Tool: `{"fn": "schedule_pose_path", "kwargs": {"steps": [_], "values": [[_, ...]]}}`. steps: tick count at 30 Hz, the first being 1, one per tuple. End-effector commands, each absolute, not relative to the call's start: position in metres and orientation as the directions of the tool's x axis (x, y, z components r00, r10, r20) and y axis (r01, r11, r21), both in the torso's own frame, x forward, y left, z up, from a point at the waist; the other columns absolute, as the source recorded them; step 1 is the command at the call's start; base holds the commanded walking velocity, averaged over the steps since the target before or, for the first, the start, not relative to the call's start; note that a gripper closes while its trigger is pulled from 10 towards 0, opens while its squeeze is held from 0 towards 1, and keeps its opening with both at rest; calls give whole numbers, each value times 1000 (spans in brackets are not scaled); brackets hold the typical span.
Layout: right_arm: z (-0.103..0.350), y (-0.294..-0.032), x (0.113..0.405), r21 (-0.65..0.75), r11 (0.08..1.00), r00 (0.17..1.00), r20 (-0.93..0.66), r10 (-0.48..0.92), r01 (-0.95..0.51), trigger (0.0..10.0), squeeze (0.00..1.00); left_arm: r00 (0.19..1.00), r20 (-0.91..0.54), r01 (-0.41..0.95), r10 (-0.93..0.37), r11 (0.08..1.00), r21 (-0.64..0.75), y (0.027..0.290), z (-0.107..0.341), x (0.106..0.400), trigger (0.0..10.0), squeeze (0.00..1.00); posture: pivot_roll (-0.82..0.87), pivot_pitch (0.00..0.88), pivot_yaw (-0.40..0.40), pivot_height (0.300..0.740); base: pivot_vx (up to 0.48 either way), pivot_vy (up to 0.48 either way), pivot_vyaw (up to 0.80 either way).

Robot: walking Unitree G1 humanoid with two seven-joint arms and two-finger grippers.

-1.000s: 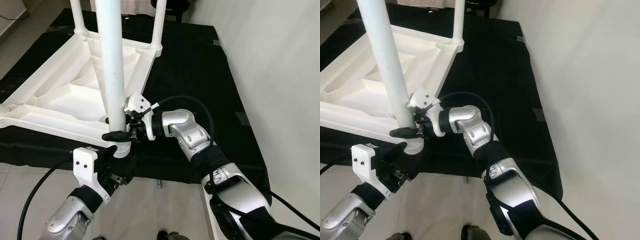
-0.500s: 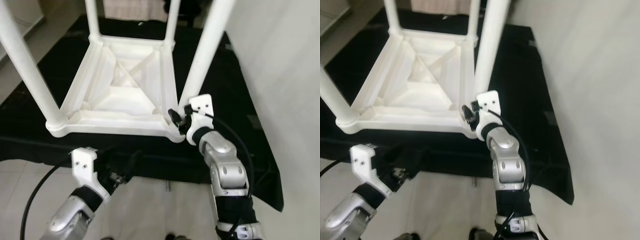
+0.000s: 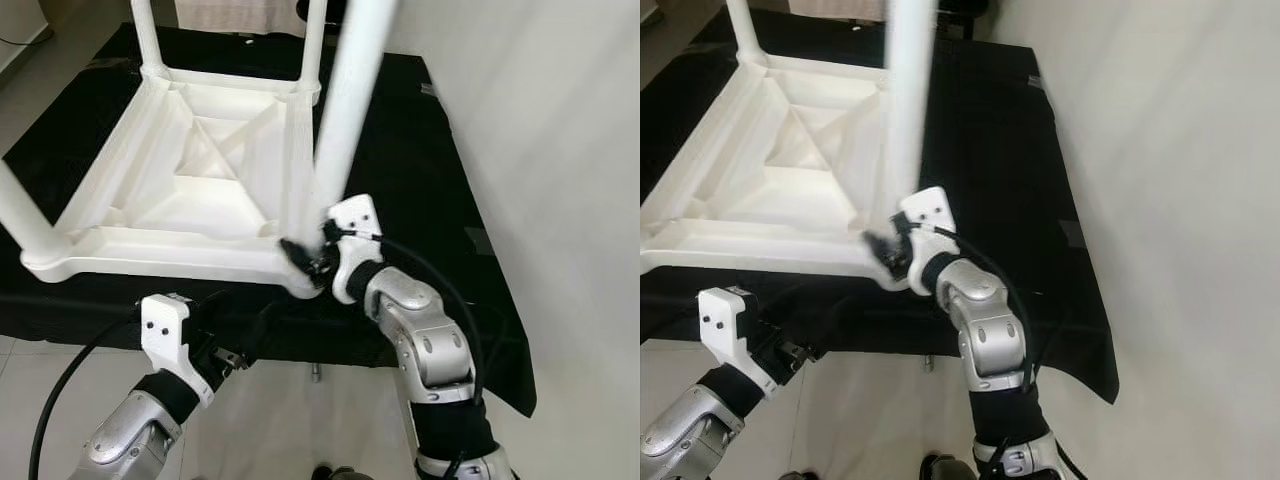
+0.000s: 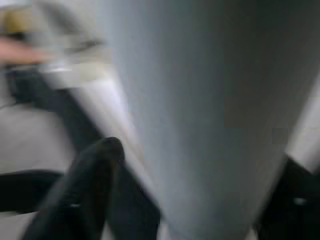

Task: Building children table

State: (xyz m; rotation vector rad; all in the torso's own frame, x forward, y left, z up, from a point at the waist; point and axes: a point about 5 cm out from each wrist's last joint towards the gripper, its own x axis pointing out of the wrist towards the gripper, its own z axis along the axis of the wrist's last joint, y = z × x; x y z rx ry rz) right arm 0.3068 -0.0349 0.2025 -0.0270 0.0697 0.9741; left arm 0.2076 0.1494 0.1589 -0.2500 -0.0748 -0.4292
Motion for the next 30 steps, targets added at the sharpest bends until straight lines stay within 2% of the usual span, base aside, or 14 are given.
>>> {"fn": "schedule_pose_path", "kwargs": {"steps": [1, 2, 3, 4, 8, 10, 17, 18, 19, 26, 30], "values": [[216, -22, 302, -52, 360, 361, -7, 933, -932, 10000, 1000, 909, 103, 418, -405, 880, -228, 148, 154, 206, 10000, 0, 52, 160, -131, 740, 0, 0, 0], [216, -22, 302, -52, 360, 361, -7, 933, -932, 10000, 1000, 909, 103, 418, -405, 880, -228, 148, 154, 206, 10000, 0, 52, 160, -131, 740, 0, 0, 0], [221, -21, 307, -91, 312, 313, 3, 950, -946, 10000, 549, 909, 105, 417, -404, 880, -228, 147, 154, 206, 10000, 0, 60, 167, -135, 740, 0, 0, 0], [225, -20, 313, -113, 283, 284, 5, 959, -952, 10000, 0, 909, 106, 417, -403, 880, -229, 146, 154, 206, 10000, 0, 61, 168, -135, 740, 0, 0, 0], [231, -17, 319, -136, 240, 241, 8, 971, -961, 10000, 0, 909, 109, 417, -402, 880, -229, 145, 155, 206, 10000, 0, 65, 174, -136, 740, 0, 0, 0], [234, -10, 320, -174, 177, 180, -4, 984, -969, 10000, 0, 909, 111, 417, -402, 880, -229, 145, 156, 205, 10000, 0, 71, 184, -139, 740, 0, 0, 0], [241, 5, 328, -183, 160, 165, -10, 986, -970, 10000, 0, 909, 113, 416, -400, 880, -229, 145, 158, 205, 10000, 0, 77, 195, -141, 740, 0, 0, 0], [241, 6, 329, -179, 151, 155, -11, 988, -972, 1804, 0, 910, 114, 415, -399, 881, -228, 145, 158, 204, 10000, 0, 81, 200, -142, 740, 0, 0, 0], [239, 6, 330, -173, 136, 141, -17, 990, -976, 0, 0, 910, 114, 414, -399, 881, -228, 145, 158, 204, 10000, 0, 81, 200, -142, 740, 0, 0, 0], [231, 3, 336, -152, 105, 111, -33, 993, -983, 0, 0, 911, 115, 413, -397, 882, -228, 145, 159, 204, 10000, 0, 78, 206, -143, 740, 0, 0, 0], [223, -7, 340, -127, 156, 163, -46, 986, -980, 0, 0, 911, 116, 412, -395, 883, -227, 145, 159, 204, 10000, 0, 66, 205, -147, 740, 0, 0, 0]]}}
